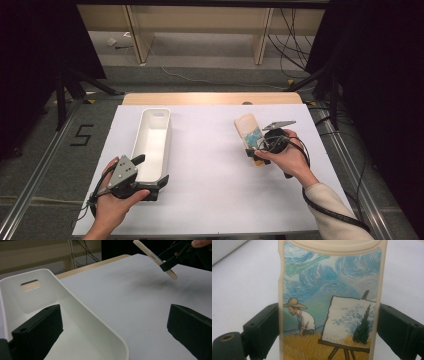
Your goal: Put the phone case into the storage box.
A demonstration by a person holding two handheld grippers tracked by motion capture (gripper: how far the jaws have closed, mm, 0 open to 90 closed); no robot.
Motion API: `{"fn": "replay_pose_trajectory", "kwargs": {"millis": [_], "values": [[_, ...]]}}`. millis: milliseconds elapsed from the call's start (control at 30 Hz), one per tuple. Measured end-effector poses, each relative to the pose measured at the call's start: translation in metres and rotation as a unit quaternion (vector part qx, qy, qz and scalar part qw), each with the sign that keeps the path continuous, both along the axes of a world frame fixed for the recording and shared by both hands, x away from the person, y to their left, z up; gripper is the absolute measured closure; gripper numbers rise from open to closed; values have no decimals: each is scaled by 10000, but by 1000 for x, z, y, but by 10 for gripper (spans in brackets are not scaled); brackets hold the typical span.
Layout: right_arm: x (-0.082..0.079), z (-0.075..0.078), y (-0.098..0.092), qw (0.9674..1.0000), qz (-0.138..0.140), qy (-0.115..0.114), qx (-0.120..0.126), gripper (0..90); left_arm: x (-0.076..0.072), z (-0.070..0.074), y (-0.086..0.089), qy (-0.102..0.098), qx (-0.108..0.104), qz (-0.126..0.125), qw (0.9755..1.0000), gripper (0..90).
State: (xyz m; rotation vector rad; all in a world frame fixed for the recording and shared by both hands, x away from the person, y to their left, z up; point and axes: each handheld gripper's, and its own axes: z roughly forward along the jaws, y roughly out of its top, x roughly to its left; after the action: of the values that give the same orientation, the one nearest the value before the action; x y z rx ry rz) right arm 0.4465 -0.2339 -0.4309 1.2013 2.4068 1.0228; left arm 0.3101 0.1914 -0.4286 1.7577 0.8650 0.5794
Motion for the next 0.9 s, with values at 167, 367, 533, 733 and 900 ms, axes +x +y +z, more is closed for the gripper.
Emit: {"fn": "replay_pose_trajectory", "kwargs": {"millis": [167,367,533,733,900], "values": [[-9,-1,4,9998,68,-143,146,115,0,0,0,-15,15,0,10000,0],[-18,-1,12,9991,270,-247,218,114,0,1,0,-21,20,17,10000,0],[-24,1,15,9985,328,-350,254,114,0,3,0,-16,22,23,10000,0],[-30,1,21,9975,492,-410,305,114,0,12,-6,-123,184,-65,9997,0],[-35,0,28,9968,575,-477,287,114,2,18,-10,-94,136,-123,9998,0]]}}
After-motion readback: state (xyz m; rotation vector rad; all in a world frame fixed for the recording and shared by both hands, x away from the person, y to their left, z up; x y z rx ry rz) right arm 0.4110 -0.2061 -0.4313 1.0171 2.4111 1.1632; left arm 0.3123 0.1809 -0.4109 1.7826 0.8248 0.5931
